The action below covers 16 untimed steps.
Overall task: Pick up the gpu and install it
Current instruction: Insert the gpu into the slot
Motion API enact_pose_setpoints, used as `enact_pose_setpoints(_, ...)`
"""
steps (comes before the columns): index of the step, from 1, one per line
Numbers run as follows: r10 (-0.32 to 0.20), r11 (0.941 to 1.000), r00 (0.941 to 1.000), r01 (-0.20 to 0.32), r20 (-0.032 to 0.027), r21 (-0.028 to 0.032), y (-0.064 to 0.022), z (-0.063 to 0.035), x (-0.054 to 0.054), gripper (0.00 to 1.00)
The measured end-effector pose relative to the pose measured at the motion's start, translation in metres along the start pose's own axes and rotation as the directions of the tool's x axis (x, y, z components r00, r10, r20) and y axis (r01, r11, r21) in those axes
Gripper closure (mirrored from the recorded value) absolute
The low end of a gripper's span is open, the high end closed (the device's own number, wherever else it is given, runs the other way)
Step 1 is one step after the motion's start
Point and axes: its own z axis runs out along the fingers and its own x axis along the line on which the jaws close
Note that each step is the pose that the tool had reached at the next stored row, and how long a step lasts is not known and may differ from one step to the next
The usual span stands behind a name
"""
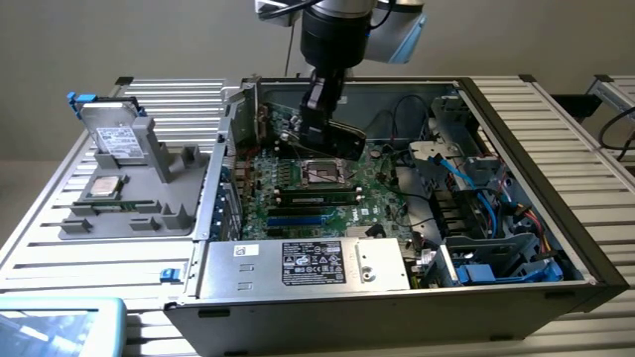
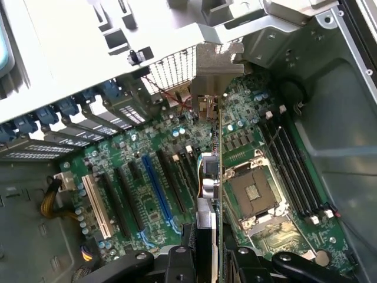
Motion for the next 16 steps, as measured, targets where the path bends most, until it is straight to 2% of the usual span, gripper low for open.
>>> enact_pose_setpoints(6, -0.091, 0.9958, 0.9957, 0.091, -0.0135, -0.0019, 0.0000, 0.0000, 0.0000, 0.72)
enact_pose_setpoints(13, -0.177, 0.9843, 0.9838, 0.177, -0.0319, -0.0043, 0.0000, 0.0000, 0.0000, 0.72)
enact_pose_setpoints(16, -0.209, 0.9780, 0.9770, 0.209, -0.0440, -0.0031, 0.0000, 0.0000, 0.0000, 0.72)
